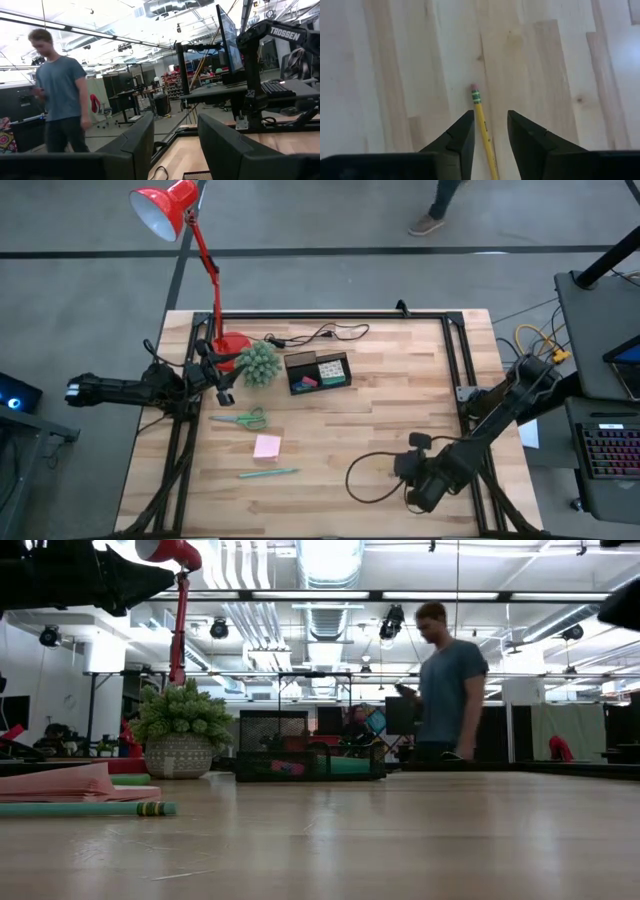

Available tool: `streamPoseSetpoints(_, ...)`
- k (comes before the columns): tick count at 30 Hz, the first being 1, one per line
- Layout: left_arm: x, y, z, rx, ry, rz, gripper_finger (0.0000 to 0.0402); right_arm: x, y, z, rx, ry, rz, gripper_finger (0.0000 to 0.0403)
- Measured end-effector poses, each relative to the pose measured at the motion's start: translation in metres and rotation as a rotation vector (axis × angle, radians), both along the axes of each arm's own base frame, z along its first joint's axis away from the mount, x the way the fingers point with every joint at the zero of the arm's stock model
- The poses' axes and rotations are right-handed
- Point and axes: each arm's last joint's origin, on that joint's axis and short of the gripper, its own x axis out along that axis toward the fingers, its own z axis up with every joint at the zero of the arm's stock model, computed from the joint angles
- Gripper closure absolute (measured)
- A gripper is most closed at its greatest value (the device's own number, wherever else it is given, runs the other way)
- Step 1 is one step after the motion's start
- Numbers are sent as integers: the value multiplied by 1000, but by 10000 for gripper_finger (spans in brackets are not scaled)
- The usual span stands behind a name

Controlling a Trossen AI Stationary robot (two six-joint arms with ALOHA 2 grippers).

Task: Pick and place office supplies into organizer
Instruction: Put the yellow pencil into the desk organizer

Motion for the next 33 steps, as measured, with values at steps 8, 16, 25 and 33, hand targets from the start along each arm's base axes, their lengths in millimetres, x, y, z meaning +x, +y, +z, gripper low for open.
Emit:
streamPoseSetpoints(8, 0, 0, 0, 0, 2, 0, 262, 5, 4, -19, -18, 9, 24, 251)
streamPoseSetpoints(16, 0, 0, 0, 0, 3, 0, 262, 19, 16, -28, -81, 36, 151, 210)
streamPoseSetpoints(25, 0, 0, -1, 0, 8, 0, 262, 22, 20, -44, -91, 117, 179, 222)
streamPoseSetpoints(33, 0, 0, -1, 0, 7, 0, 262, 26, 10, -49, -98, 157, 183, 236)
